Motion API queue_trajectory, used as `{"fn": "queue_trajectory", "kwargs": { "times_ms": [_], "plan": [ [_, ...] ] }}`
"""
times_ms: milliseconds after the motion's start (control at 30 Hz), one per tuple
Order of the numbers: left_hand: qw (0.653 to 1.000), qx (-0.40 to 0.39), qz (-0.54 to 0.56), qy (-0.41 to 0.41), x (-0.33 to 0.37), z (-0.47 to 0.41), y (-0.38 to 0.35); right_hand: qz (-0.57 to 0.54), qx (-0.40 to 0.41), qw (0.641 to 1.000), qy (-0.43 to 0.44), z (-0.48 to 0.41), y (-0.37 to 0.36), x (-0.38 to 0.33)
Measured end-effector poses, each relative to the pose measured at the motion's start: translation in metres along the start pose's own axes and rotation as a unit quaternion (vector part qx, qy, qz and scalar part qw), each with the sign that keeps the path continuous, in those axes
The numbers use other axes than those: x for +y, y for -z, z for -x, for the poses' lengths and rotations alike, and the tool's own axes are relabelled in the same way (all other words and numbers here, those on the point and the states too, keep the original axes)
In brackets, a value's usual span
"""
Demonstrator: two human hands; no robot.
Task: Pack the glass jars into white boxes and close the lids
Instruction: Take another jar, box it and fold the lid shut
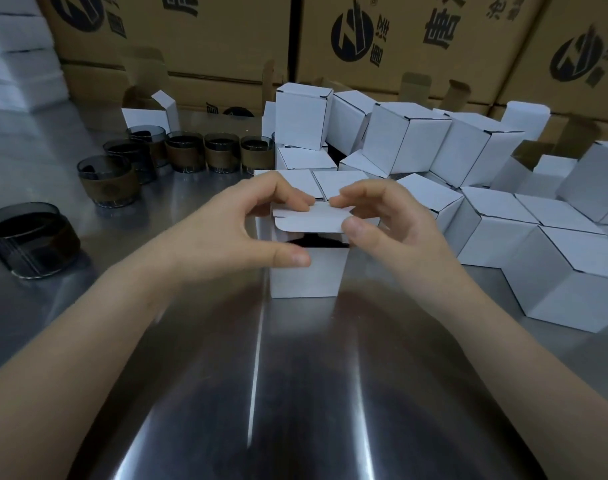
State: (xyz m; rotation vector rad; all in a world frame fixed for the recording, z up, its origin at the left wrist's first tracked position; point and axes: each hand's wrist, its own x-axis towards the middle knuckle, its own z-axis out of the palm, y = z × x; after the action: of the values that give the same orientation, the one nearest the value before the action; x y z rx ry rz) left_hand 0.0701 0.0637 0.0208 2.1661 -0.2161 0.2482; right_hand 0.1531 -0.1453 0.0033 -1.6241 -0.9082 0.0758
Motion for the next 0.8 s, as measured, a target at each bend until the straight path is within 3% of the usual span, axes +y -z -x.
{"fn": "queue_trajectory", "kwargs": {
  "times_ms": [467,800],
  "plan": [
    [0.999,0.015,-0.045,-0.011,-0.0009,0.0003,-0.0013,0.069,-0.048,0.996,-0.009,0.0004,0.0005,0.0016],
    [0.998,0.047,-0.024,-0.028,0.0020,0.0003,-0.0011,0.064,0.020,0.998,0.014,0.0001,-0.0048,0.0016]
  ]
}}
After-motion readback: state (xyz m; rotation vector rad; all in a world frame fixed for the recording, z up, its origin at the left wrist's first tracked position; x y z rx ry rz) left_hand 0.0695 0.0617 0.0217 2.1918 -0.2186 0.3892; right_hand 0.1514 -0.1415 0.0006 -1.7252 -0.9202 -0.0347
